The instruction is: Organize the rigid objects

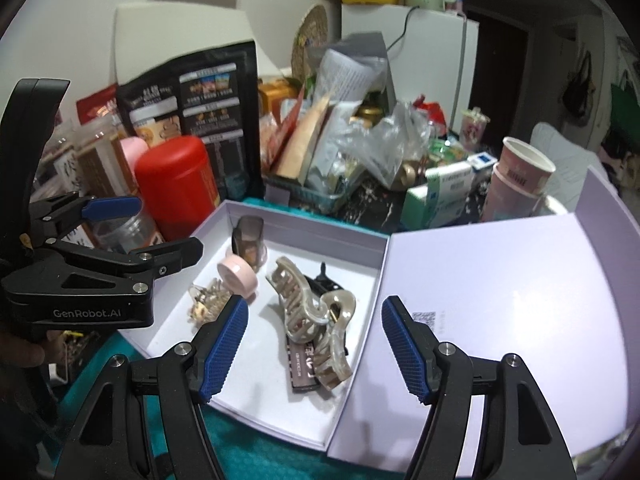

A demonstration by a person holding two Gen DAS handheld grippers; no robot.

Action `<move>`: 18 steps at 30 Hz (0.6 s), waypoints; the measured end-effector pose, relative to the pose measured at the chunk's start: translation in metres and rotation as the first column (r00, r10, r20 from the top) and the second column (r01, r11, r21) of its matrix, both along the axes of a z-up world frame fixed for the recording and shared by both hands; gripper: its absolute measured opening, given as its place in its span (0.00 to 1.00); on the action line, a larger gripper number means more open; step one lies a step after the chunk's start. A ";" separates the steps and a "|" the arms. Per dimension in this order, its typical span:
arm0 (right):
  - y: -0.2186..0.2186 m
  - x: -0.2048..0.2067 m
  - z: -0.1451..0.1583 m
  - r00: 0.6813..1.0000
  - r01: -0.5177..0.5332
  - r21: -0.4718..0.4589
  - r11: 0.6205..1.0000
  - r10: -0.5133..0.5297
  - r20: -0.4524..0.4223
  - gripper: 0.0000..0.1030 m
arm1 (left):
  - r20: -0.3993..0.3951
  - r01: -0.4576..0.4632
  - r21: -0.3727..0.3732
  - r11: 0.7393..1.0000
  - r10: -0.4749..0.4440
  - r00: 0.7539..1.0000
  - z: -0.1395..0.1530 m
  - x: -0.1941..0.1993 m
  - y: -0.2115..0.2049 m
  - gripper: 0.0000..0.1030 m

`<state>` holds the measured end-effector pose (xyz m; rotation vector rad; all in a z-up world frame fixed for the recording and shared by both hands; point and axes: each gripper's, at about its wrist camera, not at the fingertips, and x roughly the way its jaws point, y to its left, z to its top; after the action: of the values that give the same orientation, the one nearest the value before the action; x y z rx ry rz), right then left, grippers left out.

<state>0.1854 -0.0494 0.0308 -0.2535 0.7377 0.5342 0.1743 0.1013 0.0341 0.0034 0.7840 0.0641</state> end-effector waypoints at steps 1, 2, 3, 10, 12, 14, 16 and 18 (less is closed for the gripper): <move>-0.001 -0.003 0.002 1.000 0.002 0.002 1.000 -0.002 0.006 0.68 | 0.007 0.000 0.001 1.000 0.000 1.000 0.003 -0.003 -0.001 0.91; -0.003 -0.007 0.006 1.000 0.006 0.007 1.000 -0.006 0.014 0.68 | 0.015 0.001 0.003 1.000 -0.001 1.000 0.007 -0.007 -0.002 0.91; -0.004 -0.009 0.009 1.000 0.007 0.011 1.000 -0.008 0.019 0.68 | 0.023 0.002 0.005 1.000 -0.002 1.000 0.011 -0.010 -0.003 0.91; -0.018 -0.038 0.032 0.997 0.016 0.047 0.999 -0.019 0.069 0.68 | 0.072 0.015 0.013 1.000 -0.016 0.997 0.035 -0.038 -0.012 0.91; -0.023 -0.048 0.038 0.996 0.017 0.053 0.998 -0.022 0.085 0.68 | 0.088 0.015 0.024 1.000 -0.017 0.996 0.041 -0.047 -0.017 0.91; -0.027 -0.057 0.043 0.995 0.019 0.058 0.998 -0.025 0.097 0.68 | 0.100 0.016 0.027 1.000 -0.019 0.995 0.045 -0.054 -0.019 0.91; -0.031 -0.066 0.048 0.994 0.019 0.064 0.998 -0.026 0.108 0.68 | 0.115 0.010 0.030 1.000 -0.013 0.993 0.049 -0.064 -0.022 0.91; -0.035 -0.076 0.051 0.993 0.023 0.070 0.997 -0.031 0.118 0.68 | 0.136 0.000 0.043 0.999 -0.006 0.991 0.053 -0.073 -0.025 0.91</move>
<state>0.1093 -0.0840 0.0821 -0.2090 0.6051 0.5134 0.1009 0.0763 0.0869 0.0407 0.6464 0.0780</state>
